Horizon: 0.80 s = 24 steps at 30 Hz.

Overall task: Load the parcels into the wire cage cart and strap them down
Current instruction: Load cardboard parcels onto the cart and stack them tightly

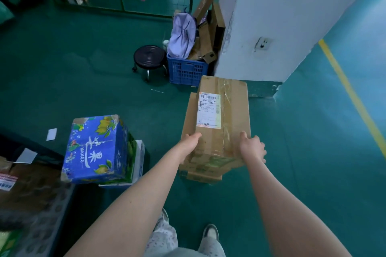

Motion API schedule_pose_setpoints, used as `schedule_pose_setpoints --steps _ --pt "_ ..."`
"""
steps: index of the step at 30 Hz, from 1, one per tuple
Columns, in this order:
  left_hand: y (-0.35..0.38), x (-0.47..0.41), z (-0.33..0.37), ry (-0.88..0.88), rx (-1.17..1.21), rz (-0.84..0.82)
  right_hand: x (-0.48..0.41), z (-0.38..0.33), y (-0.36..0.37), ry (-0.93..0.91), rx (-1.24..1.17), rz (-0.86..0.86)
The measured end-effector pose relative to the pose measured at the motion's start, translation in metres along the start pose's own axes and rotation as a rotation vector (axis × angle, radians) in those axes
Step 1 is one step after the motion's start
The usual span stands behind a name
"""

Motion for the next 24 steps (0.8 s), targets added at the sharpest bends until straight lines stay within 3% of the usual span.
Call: schedule_pose_setpoints --steps 6,11,18,24 --pt "0.018 0.003 0.006 -0.056 0.238 0.070 0.006 -0.012 0.008 -0.064 -0.156 -0.095" --pt "0.018 0.019 -0.001 -0.062 0.540 0.299 0.022 -0.057 0.002 -0.270 -0.001 -0.061" --pt "-0.004 0.082 -0.072 -0.141 0.908 0.793 0.106 -0.101 0.061 -0.603 0.296 -0.347" --pt "-0.020 0.142 -0.177 -0.348 1.066 0.955 0.209 -0.072 0.132 -0.703 0.440 -0.643"
Point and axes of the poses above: each hand's wrist, its own x-axis away from the middle knuckle, its own y-axis out of the palm, z = x × y, the point moved 6 cm from there along -x, towards the middle knuckle, and after that the axes turned 13 degrees about -x, right-handed, at the moved point
